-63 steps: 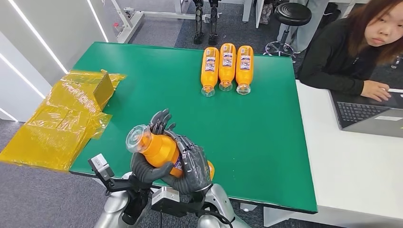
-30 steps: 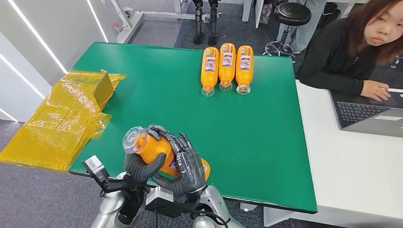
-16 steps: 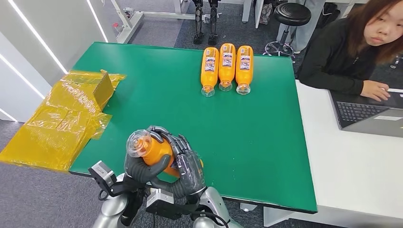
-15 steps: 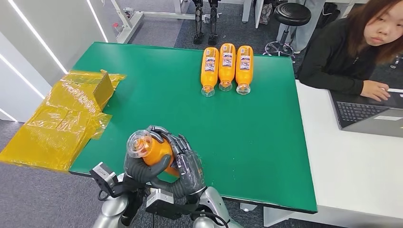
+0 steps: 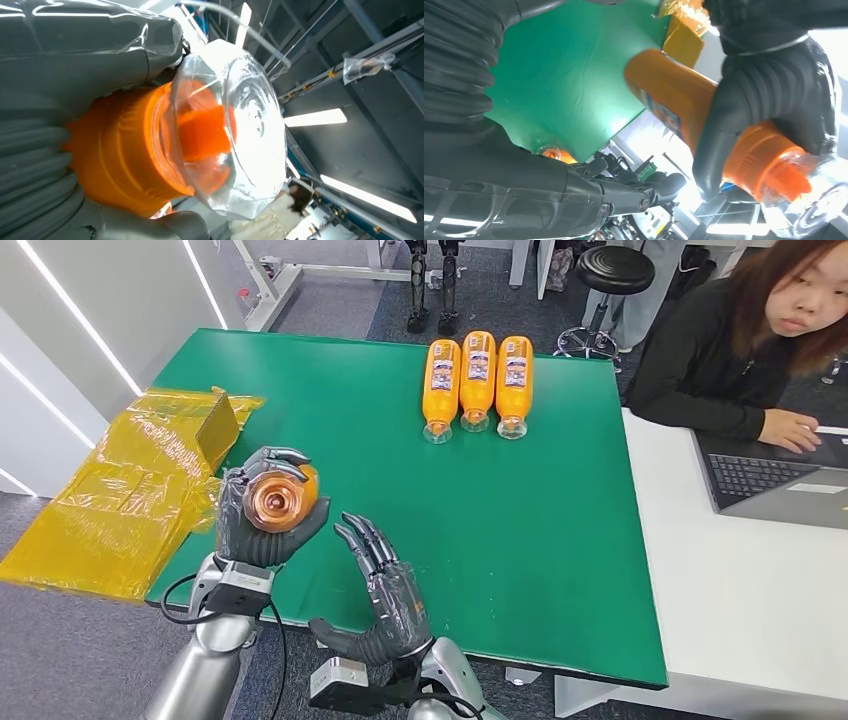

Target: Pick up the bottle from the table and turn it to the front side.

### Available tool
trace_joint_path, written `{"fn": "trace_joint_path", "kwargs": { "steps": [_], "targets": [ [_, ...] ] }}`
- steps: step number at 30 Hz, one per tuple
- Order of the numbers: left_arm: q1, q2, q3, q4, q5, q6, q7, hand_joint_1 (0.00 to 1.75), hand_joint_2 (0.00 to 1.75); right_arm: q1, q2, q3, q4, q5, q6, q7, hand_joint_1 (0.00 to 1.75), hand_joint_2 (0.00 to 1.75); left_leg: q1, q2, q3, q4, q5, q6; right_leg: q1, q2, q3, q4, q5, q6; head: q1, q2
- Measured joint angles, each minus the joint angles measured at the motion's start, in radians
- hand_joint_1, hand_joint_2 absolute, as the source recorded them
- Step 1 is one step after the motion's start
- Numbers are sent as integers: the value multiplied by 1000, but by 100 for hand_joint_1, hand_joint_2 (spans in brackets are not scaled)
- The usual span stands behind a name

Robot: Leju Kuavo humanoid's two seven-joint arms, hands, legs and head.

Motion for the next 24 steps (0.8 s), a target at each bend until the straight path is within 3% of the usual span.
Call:
{"fn": "trace_joint_path", "kwargs": {
  "steps": [6, 13, 24],
  "targets": [
    [-16, 22, 0, 2, -103, 96, 27, 175, 175, 0, 0, 2, 0, -10, 0, 11, 0, 175, 0, 0, 0, 0, 0, 0, 0, 0, 0, 0, 0, 0, 0, 0],
    [-30, 61, 0, 37, -414, 245, 150, 175, 175, 0, 0, 4, -2, -15, 0, 16, 0, 175, 0, 0, 0, 0, 0, 0, 0, 1, -1, 0, 0, 0, 0, 0],
    [-43, 85, 0, 104, -460, 263, 168, 175, 175, -1, -1, 8, -3, -16, 0, 16, 0, 175, 0, 1, 0, 0, 0, 0, 0, 1, -1, 0, 0, -1, 0, 0]
  ]
}}
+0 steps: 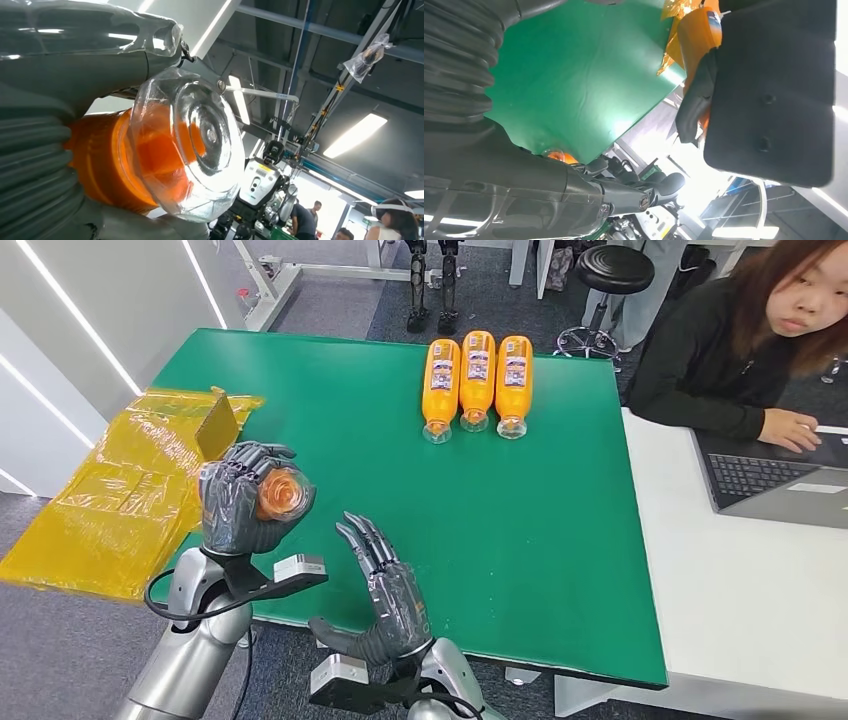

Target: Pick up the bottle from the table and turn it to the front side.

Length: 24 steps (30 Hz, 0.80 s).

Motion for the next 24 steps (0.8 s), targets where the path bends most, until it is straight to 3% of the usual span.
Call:
{"fn": "trace_joint_path", "kwargs": {
  "steps": [7, 11, 19, 24],
  "targets": [
    [-2, 5, 0, 15, -8, 1, 5, 175, 175, 0, 0, 0, -2, 0, 0, 0, 0, 175, 0, 0, 0, 0, 0, 0, 0, 0, 0, 0, 0, 0, 0, 0],
    [-24, 7, -1, 67, -167, 7, 97, 175, 175, 0, 0, 0, -4, -2, 0, 1, 0, 175, 0, 0, 0, 0, 0, 0, 0, 0, 0, 0, 0, 0, 0, 0],
    [-140, 11, -6, 446, -468, 99, 282, 175, 175, 9, -8, 2, -15, -23, 0, 2, 0, 175, 0, 2, 0, 0, 1, -1, 0, 1, -1, 0, 1, -1, 0, 0],
    [-220, 22, -16, 693, -604, 4, 419, 175, 175, 16, -21, 11, -23, -68, 0, 8, 0, 175, 0, 3, 0, 0, 0, -1, 0, 3, -1, 1, 1, -1, 0, 0]
  ]
}}
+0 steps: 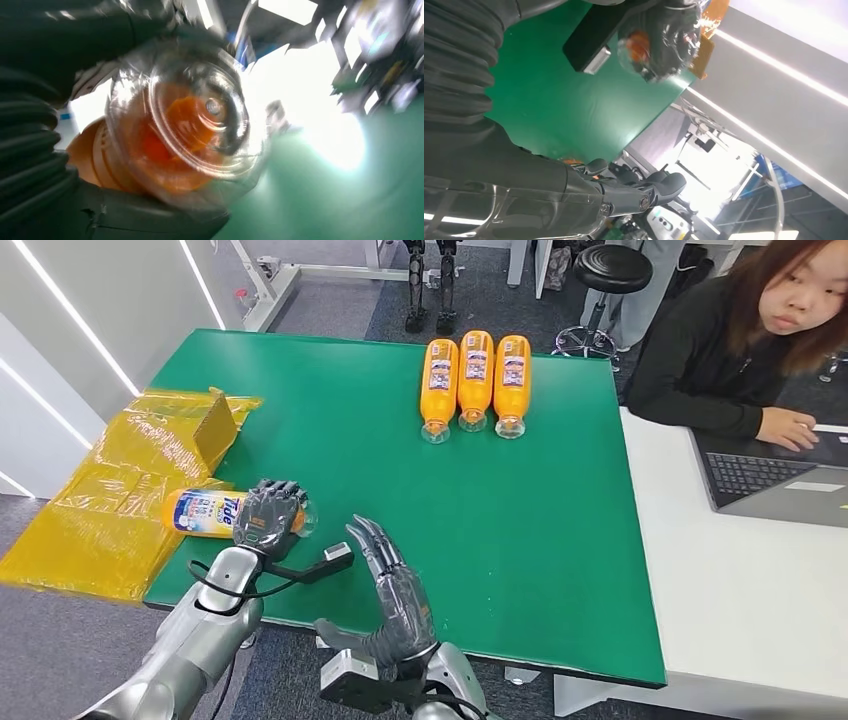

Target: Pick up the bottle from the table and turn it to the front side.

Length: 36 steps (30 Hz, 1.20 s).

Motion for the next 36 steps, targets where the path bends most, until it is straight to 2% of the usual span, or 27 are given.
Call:
{"fn": "trace_joint_path", "kwargs": {
  "steps": [5, 12, 16, 36],
  "targets": [
    [-38, 17, -2, 129, -8, -7, 20, 175, 175, 11, -15, 8, -12, -9, 0, 11, 0, 175, 0, 0, 0, 0, 0, 0, 0, 0, 0, 0, 0, 0, 0, 0],
    [-64, 29, -2, 195, -17, -14, 32, 175, 175, 12, -21, 12, -12, -40, 0, -6, 0, 175, 0, 0, 0, 0, 0, 0, 0, 0, 0, 0, 0, 0, 0, 0],
    [-82, 39, -7, 214, -18, -35, 45, 3, 175, 20, -29, 13, -11, -48, 0, -18, 0, 175, 0, 0, 0, 0, 0, 0, 0, 0, 0, 0, 0, 0, 0, 0],
    [-110, 46, -53, 237, -18, -27, 77, 0, 175, 42, -52, 12, -26, -2, 0, 19, 0, 175, 0, 0, 0, 0, 0, 0, 0, 0, 0, 1, 0, 0, 0, 0]
  ]
}}
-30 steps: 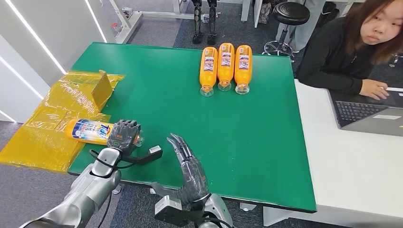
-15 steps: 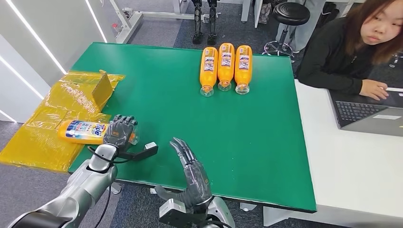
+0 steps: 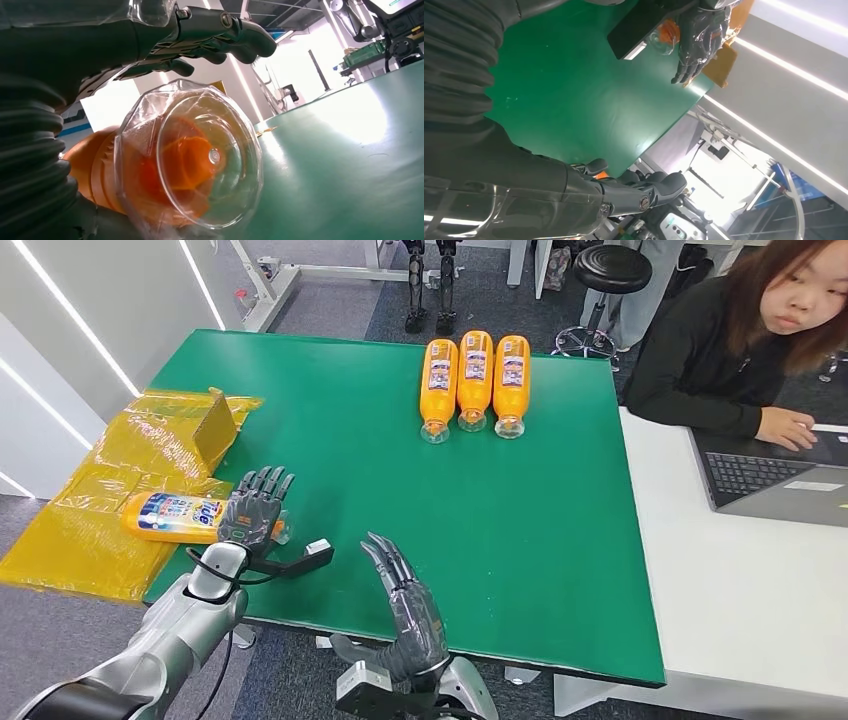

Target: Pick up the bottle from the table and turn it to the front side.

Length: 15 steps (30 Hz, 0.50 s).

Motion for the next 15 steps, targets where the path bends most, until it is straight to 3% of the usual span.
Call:
{"fn": "trace_joint_path", "kwargs": {
  "steps": [5, 8, 12, 15],
  "targets": [
    [0, -1, 0, 1, 0, 21, -1, 0, 175, 2, -1, -2, 0, 2, 0, -8, 0, 175, 0, 0, 0, 0, 0, 0, 0, 0, 0, 0, 0, 0, 0, 0],
    [6, -9, 1, 1, 22, 90, -42, 0, 175, 9, 0, -20, 1, 22, 0, -27, 0, 175, 0, 0, 0, 0, 0, 0, 0, 0, 0, 0, 0, 0, 0, 0],
    [46, -60, 25, -61, 142, 160, -228, 0, 175, 25, 6, -74, 3, 59, 0, -35, 0, 175, -1, -2, -1, 0, 0, 0, 0, -2, 0, -1, 0, 0, 0, 0],
    [112, -111, 32, -190, 342, 104, -389, 0, 175, 39, 10, -119, 3, 71, 0, -44, 0, 175, -1, -2, -2, 0, 0, 0, -1, -2, 0, -1, 0, 0, 0, 0]
  ]
}}
